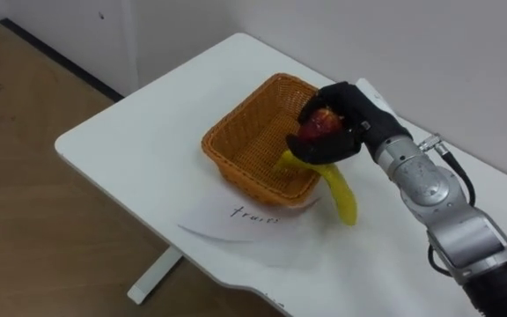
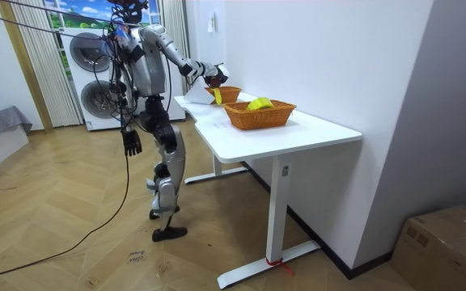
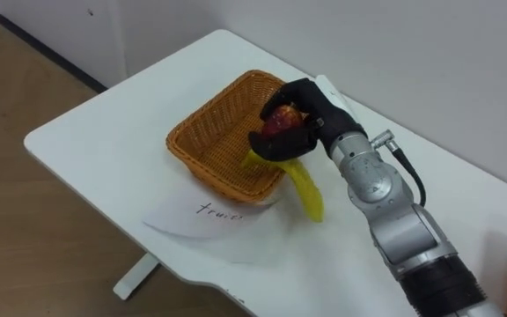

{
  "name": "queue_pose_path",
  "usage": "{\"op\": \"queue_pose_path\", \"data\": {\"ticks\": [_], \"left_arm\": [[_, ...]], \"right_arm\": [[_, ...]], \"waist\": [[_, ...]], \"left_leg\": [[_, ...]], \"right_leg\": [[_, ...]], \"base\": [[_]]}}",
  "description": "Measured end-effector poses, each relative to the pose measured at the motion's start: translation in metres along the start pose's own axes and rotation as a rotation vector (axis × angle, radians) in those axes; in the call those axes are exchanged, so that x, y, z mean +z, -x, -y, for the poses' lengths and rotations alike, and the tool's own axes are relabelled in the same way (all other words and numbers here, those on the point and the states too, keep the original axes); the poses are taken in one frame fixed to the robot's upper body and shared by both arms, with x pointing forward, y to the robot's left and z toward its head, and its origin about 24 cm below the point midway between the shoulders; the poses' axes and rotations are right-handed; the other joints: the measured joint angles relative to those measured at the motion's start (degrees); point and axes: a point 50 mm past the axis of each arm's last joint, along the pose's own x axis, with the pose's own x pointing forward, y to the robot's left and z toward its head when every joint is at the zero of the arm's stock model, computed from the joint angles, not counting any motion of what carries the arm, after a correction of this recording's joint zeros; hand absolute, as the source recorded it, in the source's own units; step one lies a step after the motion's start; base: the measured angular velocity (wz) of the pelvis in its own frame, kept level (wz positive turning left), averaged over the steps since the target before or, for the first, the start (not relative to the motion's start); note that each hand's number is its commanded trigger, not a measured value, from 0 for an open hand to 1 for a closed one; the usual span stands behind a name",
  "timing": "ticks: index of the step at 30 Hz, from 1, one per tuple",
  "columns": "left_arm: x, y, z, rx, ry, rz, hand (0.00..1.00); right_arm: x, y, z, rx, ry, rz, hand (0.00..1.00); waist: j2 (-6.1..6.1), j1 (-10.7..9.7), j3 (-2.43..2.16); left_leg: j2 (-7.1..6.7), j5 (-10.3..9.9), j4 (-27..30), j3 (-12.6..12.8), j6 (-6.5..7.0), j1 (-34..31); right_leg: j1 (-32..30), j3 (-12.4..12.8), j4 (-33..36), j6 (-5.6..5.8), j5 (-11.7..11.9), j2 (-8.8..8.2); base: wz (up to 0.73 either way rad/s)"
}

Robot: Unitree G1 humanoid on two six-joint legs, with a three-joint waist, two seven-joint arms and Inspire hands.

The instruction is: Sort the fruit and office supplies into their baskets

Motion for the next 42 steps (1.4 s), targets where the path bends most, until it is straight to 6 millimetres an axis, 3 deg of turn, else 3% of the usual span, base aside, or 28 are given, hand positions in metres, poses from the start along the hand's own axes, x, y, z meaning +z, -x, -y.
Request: {"op": "queue_pose_path", "data": {"ticks": [28, 35, 37, 39, 42], "left_arm": [[0.002, 0.001, -0.005, 0.04, 0.008, -0.007, 0.0], [0.004, 0.003, -0.007, 0.051, 0.01, 0.001, 0.0], [0.004, 0.003, -0.008, 0.055, 0.011, 0.001, 0.0], [0.004, 0.003, -0.008, 0.066, 0.021, 0.002, 0.0], [0.004, 0.003, -0.009, 0.076, 0.021, 0.001, 0.0]], "right_arm": [[0.002, -0.004, -0.013, 0.035, 0.047, -0.041, 1.0], [0.001, -0.004, -0.015, 0.051, 0.044, -0.051, 1.0], [0.0, -0.004, -0.015, 0.051, 0.044, -0.054, 0.77], [-0.001, -0.004, -0.015, 0.052, 0.043, -0.061, 0.07], [-0.003, -0.005, -0.017, 0.059, 0.045, -0.067, 0.0]], "waist": [[-0.77, 1.88, 0.01], [-0.76, 3.45, 0.02], [-0.76, 3.93, 0.03], [-0.78, 4.31, 0.04], [-0.87, 4.64, 0.09]], "left_leg": [[-0.11, -1.18, 4.0, -2.63, -0.25, -2.75], [-0.11, -1.26, 4.13, -2.75, -0.32, -2.82], [-0.16, -1.26, 4.12, -2.6, -0.31, -2.84], [-0.17, -1.26, 4.06, -2.51, -0.3, -2.82], [-0.19, -1.25, 3.99, -2.51, -0.29, -2.82]], "right_leg": [[0.03, -2.29, 0.04, -0.04, 0.02, 0.54], [-0.33, -2.29, -0.16, -0.06, 0.02, 0.57], [-0.34, -2.25, -0.27, -0.08, 0.0, 0.55], [-0.34, -2.22, -0.32, -0.11, -0.05, 0.53], [-0.33, -2.19, -0.43, -0.1, -0.15, 0.54]], "base": [[0.04], [-0.01], [0.0], [0.0], [0.0]]}}
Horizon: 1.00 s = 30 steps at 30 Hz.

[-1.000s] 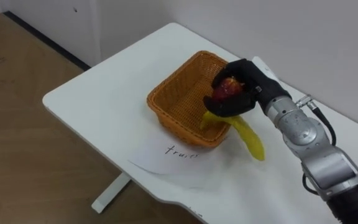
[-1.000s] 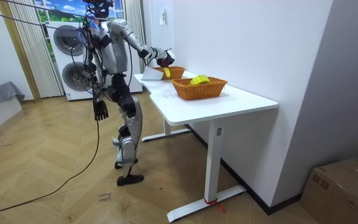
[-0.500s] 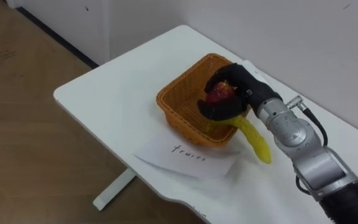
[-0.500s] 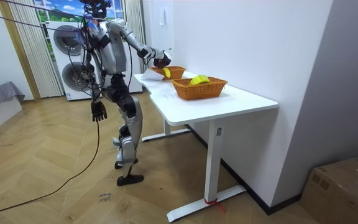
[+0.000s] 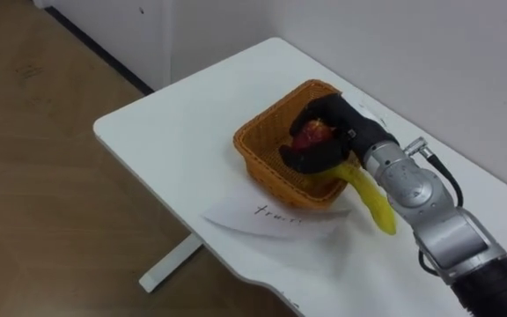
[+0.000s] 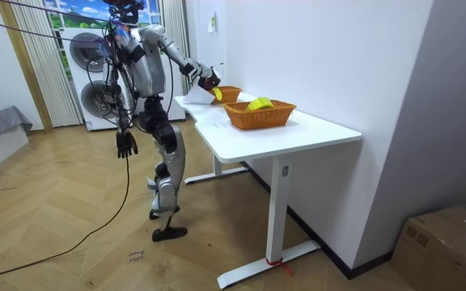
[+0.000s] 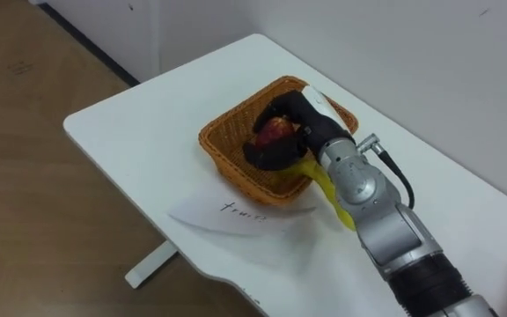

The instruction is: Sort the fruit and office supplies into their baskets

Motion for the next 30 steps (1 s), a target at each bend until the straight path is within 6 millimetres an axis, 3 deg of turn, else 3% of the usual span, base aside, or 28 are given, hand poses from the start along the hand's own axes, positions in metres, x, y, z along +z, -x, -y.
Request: {"op": "queue_pose_path", "data": {"ticks": [6, 22, 26, 30], "left_arm": [[0.0004, -0.0001, -0.0009, 0.013, 0.001, 0.004, 0.0], [0.0007, -0.0004, -0.0022, 0.018, 0.008, 0.002, 0.0], [0.0011, -0.0001, -0.001, 0.015, 0.002, 0.005, 0.0], [0.0006, 0.0, -0.0004, 0.013, 0.002, 0.003, 0.0]], "right_arm": [[0.0006, -0.005, -0.0014, 0.01, -0.004, -0.007, 0.0], [-0.0052, -0.006, -0.0015, 0.016, 0.017, -0.036, 0.0], [-0.0041, -0.006, -0.0007, 0.013, 0.017, -0.031, 0.0], [0.0003, -0.0057, 0.0004, 0.008, 0.016, -0.012, 0.0]], "waist": [[-0.61, 0.28, 0.35], [-0.5, -0.36, 0.4], [-0.2, -0.78, 0.27], [0.75, -1.69, -0.17]], "left_leg": [[0.05, -0.03, -0.06, 0.0, -0.04, -0.01], [0.24, -0.2, -0.01, 0.13, -0.05, -0.17], [0.23, -0.25, 0.07, 0.31, -0.02, -0.2], [0.24, -0.25, 0.0, 0.62, 0.03, -0.1]], "right_leg": [[-0.02, -0.04, -0.06, -0.08, -0.14, 0.06], [-0.03, 0.16, 0.47, -0.1, -0.08, 0.12], [-0.04, 0.57, 0.45, -0.1, -0.07, 0.1], [-0.05, 0.72, 0.46, -0.11, 0.02, 0.05]], "base": [[0.0], [-0.01], [-0.01], [-0.03]]}}
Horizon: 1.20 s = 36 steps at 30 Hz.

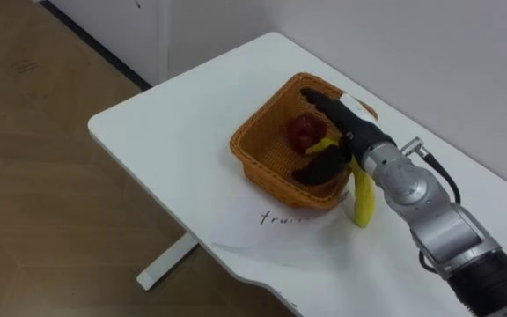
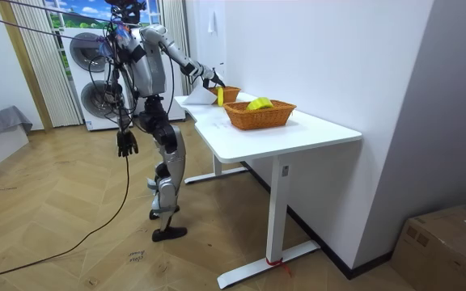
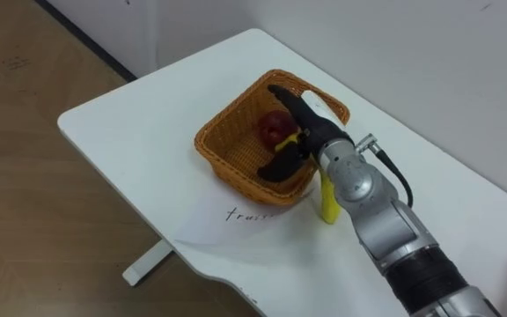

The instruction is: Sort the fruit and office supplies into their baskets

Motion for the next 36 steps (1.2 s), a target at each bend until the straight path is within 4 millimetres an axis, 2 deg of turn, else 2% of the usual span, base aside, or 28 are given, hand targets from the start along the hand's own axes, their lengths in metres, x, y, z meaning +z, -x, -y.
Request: {"op": "queue_pose_path", "data": {"ticks": [3, 7, 11, 18, 24, 27, 33, 36], "left_arm": [[0.0, 0.0, 0.0, 0.001, 0.001, 0.001, 0.0], [-0.001, 0.0, 0.0, -0.002, -0.002, -0.003, 0.0], [-0.003, 0.0, 0.001, -0.005, -0.004, -0.01, 0.0], [-0.004, 0.0, 0.004, -0.013, 0.008, -0.011, 0.0], [-0.008, 0.0, 0.006, -0.025, 0.003, -0.026, 0.0], [-0.009, 0.0, 0.007, -0.026, 0.005, -0.027, 0.0], [-0.011, 0.0, 0.005, -0.031, 0.036, -0.03, 0.0], [-0.012, 0.0, 0.005, -0.03, 0.036, -0.021, 0.0]], "right_arm": [[0.003, 0.0, 0.0, -0.002, 0.0, 0.014, 0.0], [0.01, 0.001, 0.002, -0.008, -0.001, 0.044, 0.0], [0.013, 0.002, 0.003, -0.014, -0.002, 0.055, 0.0], [0.015, 0.003, 0.015, -0.058, -0.023, 0.066, 0.0], [0.028, 0.007, 0.029, -0.131, -0.045, 0.129, 0.0], [0.028, 0.009, 0.038, -0.18, -0.073, 0.144, 0.0], [0.039, 0.019, 0.065, -0.313, -0.137, 0.221, 0.0], [0.044, 0.022, 0.071, -0.354, -0.174, 0.264, 0.0]], "waist": [[0.45, -0.32, -0.12], [0.45, -1.57, -0.12], [0.46, -1.79, -0.11], [1.15, -1.84, 0.31], [1.44, -3.25, 0.13], [1.66, -3.66, 0.01], [2.61, -6.19, -0.52], [2.7, -7.53, -0.57]], "left_leg": [[0.06, 0.02, -0.31, 0.27, 0.01, 0.3], [0.03, 0.04, -0.47, 0.16, 0.0, 0.33], [0.03, 0.04, -0.58, 0.17, 0.01, 0.36], [0.07, 0.02, -0.83, 0.49, 0.02, 1.09], [0.08, 0.03, -1.13, 0.65, 0.04, 1.37], [0.08, 0.03, -1.22, 0.73, 0.05, 1.53], [0.04, 0.15, -1.96, 1.09, 0.17, 2.56], [0.04, 0.51, -3.34, 1.75, 0.27, 4.27]], "right_leg": [[0.03, 0.14, -0.01, 0.0, 0.0, 0.0], [0.08, -0.06, -0.06, 0.0, 0.0, 0.0], [0.08, -0.06, -0.12, 0.01, 0.0, -0.01], [0.57, 0.59, -0.12, 0.01, 0.0, -0.03], [0.58, 0.65, -0.1, 0.01, 0.0, -0.05], [0.58, 0.73, -0.12, 0.01, 0.0, -0.06], [1.3, 0.63, -0.14, 0.09, -0.04, -0.33], [2.25, 0.69, -0.22, 0.15, -0.08, -0.56]], "base": [[-0.04], [0.0], [0.0], [-0.02], [-0.01], [0.0], [-0.02], [-0.09]]}}
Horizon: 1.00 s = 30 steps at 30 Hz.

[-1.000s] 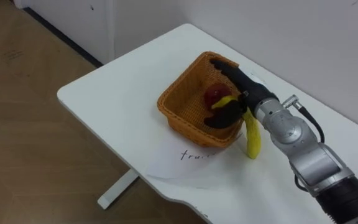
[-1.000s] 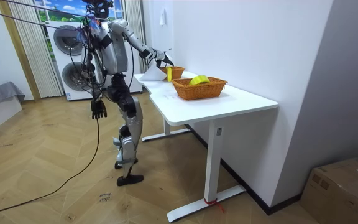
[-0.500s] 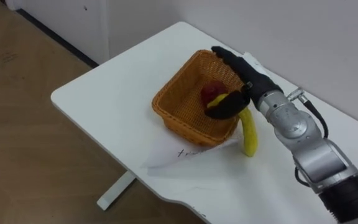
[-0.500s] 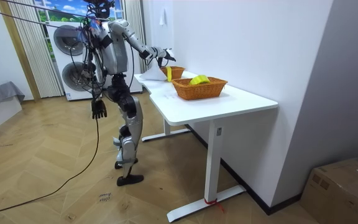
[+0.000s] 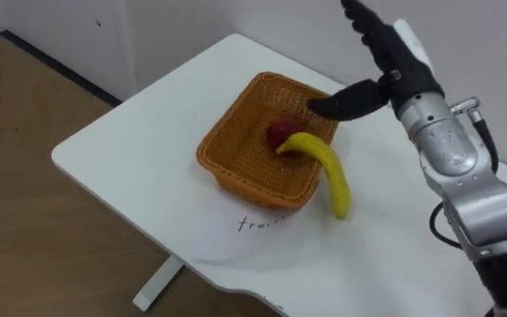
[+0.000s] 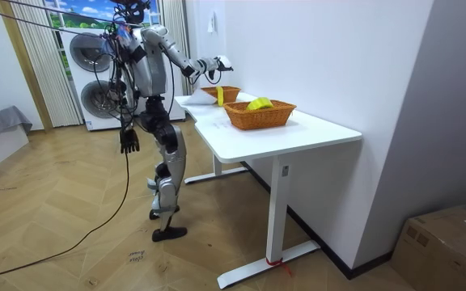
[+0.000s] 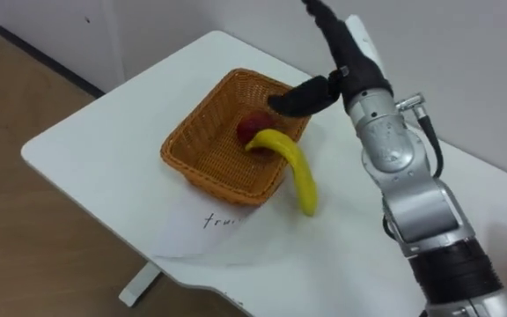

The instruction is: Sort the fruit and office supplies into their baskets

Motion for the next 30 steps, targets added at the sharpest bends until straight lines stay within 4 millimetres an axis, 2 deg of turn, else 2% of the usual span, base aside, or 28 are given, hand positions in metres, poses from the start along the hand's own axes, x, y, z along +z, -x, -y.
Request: {"op": "queue_pose_path", "data": {"ticks": [5, 7, 10, 16, 21, 25, 30], "left_arm": [[0.0, 0.0, 0.001, -0.001, -0.005, 0.003, 0.0], [0.0, -0.001, 0.003, -0.006, -0.003, -0.001, 0.0], [-0.002, -0.001, 0.006, -0.001, 0.007, -0.015, 0.0], [-0.005, 0.0, 0.007, 0.003, 0.01, -0.022, 0.0], [-0.004, 0.0, 0.008, 0.017, 0.009, -0.019, 0.0], [-0.002, 0.0, 0.009, 0.013, 0.01, -0.009, 0.0], [0.003, 0.0, 0.01, 0.011, 0.012, 0.007, 0.0]], "right_arm": [[0.009, 0.0, 0.013, -0.071, -0.002, 0.04, 0.0], [0.02, 0.001, 0.021, -0.106, -0.009, 0.085, 0.0], [0.027, 0.002, 0.031, -0.153, -0.012, 0.128, 0.0], [0.037, 0.007, 0.058, -0.274, -0.029, 0.169, 0.0], [0.049, 0.011, 0.065, -0.332, -0.036, 0.227, 0.0], [0.051, 0.017, 0.084, -0.426, -0.034, 0.241, 0.0], [0.029, 0.033, 0.101, -0.526, -0.023, 0.168, 0.0]], "waist": [[0.18, -3.28, -0.13], [0.96, -4.17, -0.14], [1.67, -6.23, -0.45], [1.92, -8.94, -0.9], [1.94, -11.19, -0.86], [1.84, -13.14, -0.8], [1.25, -13.89, -0.3]], "left_leg": [[0.01, 0.07, -0.26, 0.5, 0.05, 0.52], [0.14, 0.08, -0.58, 1.45, 0.07, 0.91], [0.16, 0.13, -0.82, 1.82, 0.15, 1.14], [0.5, 0.2, -1.78, 3.3, 0.16, 2.28], [1.04, 0.18, -2.71, 5.18, 0.11, 3.57], [1.03, 0.19, -3.22, 5.6, 0.13, 3.99], [1.38, 0.18, -4.34, 7.51, 0.12, 5.86]], "right_leg": [[0.05, 0.5, 0.04, 0.03, 0.01, -0.03], [-0.02, 1.52, 0.06, 0.04, 0.01, 0.02], [-0.18, 2.08, 0.15, 0.07, 0.03, 0.0], [0.03, 3.42, 0.21, 0.07, 0.04, 0.12], [0.05, 4.92, 0.25, 0.03, 0.07, 0.38], [0.02, 5.86, 0.26, 0.05, 0.08, 0.44], [-0.1, 8.12, 0.3, 0.05, 0.09, 0.74]], "base": [[-0.07], [-0.2], [-0.1], [-0.13], [-0.19], [-0.08], [-0.2]]}}
